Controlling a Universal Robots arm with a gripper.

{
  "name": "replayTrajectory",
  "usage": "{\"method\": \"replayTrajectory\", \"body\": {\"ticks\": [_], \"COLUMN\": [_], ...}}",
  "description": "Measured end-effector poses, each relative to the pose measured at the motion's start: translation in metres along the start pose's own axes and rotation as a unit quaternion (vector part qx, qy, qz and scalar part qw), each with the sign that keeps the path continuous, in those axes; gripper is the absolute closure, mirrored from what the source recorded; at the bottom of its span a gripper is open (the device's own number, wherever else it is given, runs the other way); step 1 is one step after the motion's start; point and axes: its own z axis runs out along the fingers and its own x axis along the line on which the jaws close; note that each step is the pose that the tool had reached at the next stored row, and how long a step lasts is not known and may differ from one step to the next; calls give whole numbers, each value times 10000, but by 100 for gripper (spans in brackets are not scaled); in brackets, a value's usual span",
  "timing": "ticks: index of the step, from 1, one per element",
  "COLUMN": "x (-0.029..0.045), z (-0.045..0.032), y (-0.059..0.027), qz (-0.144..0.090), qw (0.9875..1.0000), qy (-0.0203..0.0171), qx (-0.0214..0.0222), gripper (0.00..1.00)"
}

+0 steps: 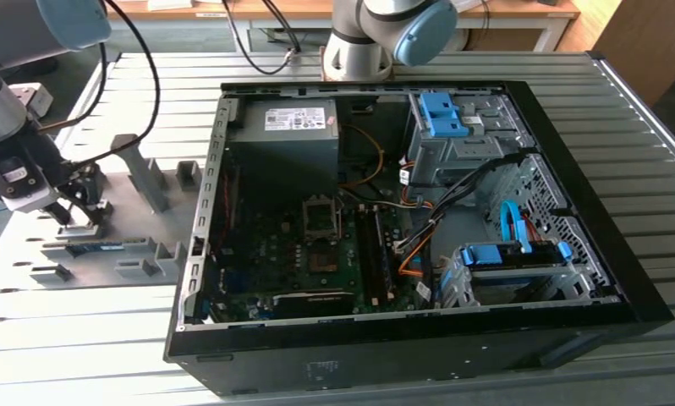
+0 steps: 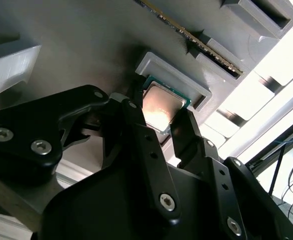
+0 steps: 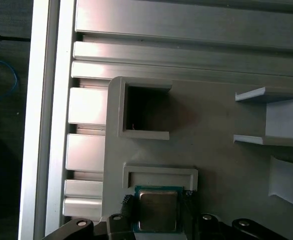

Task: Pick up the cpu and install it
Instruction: 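Pick up the cpu and move it towards the insertion slot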

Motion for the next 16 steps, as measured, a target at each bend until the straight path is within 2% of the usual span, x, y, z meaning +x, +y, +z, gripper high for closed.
{"method": "replayTrajectory", "body": {"ticks": [12, 16], "x": [-15, -19], "z": [-524, -655], "y": [0, 0], "qz": [0, 0], "qw": [10000, 10000], "qy": [3, 3], "qx": [1, -1], "gripper": [53, 53]}}
